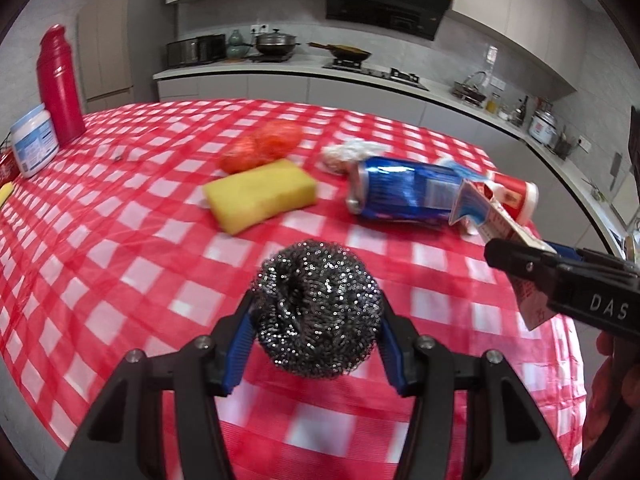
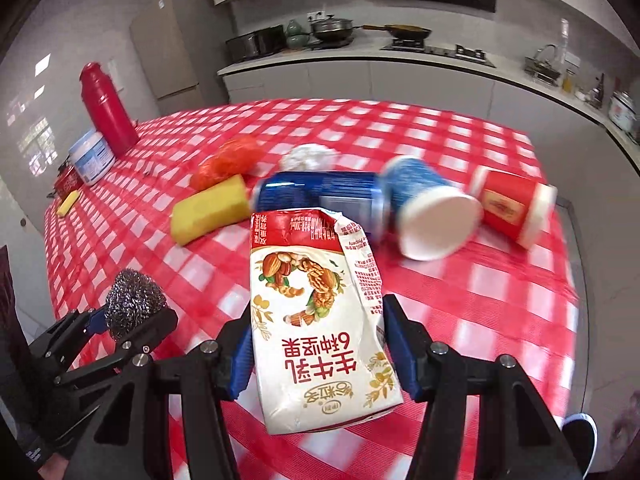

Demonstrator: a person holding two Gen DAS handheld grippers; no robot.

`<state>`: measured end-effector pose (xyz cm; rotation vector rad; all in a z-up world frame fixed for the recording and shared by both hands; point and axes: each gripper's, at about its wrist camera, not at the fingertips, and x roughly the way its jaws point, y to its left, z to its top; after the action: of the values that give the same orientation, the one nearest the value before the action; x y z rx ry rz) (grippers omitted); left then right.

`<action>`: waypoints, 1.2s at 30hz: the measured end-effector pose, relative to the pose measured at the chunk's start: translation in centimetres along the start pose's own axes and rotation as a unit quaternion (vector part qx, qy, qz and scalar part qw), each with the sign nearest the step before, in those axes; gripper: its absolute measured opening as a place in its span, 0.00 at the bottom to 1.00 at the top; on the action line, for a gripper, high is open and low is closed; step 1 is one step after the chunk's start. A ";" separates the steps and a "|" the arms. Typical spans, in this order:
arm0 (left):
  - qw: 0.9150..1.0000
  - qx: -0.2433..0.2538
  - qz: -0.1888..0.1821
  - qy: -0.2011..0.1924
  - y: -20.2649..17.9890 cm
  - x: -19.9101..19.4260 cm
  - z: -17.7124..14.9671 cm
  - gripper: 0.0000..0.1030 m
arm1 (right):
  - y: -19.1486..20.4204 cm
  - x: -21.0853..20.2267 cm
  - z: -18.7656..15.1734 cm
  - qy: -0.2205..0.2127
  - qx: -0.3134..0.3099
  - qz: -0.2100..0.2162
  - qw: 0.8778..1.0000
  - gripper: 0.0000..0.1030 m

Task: Collect trash
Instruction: 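Grasp the white milk snack box with the right tool, then carry the steel wool and snack box to the black bin and release both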

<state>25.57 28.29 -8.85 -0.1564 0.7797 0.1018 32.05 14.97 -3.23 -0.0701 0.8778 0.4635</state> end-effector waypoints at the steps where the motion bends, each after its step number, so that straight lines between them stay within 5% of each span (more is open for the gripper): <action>1: 1.000 0.004 -0.003 0.000 -0.8 -0.1 -0.1 0.55 | -0.8 -0.5 -0.3 -0.001 0.004 -0.003 1.000 0.58; 19: 0.996 0.065 -0.068 -0.002 -16.8 -1.8 -2.4 0.55 | -17.4 -10.6 -8.0 -0.026 0.092 -0.111 0.989 0.58; 36: 0.976 0.149 -0.159 0.015 -34.0 -4.0 -7.8 0.55 | -32.9 -18.4 -20.0 0.003 0.193 -0.191 0.963 0.58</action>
<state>22.42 -6.68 -7.98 0.0031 0.7828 -0.3208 21.26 -26.21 -6.43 0.1160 0.9212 -0.0721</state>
